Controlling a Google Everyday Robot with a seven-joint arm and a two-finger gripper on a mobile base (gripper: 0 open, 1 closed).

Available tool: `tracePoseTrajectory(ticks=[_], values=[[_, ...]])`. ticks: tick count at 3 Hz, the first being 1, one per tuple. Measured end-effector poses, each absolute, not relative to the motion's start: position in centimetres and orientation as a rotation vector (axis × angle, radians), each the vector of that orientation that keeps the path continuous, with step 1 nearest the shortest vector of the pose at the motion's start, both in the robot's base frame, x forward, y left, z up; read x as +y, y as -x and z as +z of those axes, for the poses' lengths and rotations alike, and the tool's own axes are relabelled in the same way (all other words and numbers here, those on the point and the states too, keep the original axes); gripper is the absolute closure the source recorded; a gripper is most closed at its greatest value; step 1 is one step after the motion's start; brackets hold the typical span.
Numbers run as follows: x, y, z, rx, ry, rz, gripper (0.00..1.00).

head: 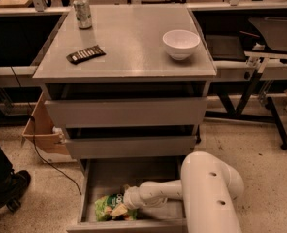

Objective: Pick green rice chip bag from bottom drawer and place on counter

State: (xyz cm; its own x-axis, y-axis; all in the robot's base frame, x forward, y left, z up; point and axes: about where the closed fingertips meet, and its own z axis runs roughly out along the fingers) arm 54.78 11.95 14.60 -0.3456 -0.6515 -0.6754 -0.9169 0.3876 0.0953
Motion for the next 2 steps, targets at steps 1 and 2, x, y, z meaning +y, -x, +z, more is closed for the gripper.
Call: tracePoseTrajectory(ticks=[1,2], values=[[11.96,-54.73,14.58,2.107,1.340,0.639,0.42],[11.75,-54.46,15.09,2.103,1.319,0.642,0.66]])
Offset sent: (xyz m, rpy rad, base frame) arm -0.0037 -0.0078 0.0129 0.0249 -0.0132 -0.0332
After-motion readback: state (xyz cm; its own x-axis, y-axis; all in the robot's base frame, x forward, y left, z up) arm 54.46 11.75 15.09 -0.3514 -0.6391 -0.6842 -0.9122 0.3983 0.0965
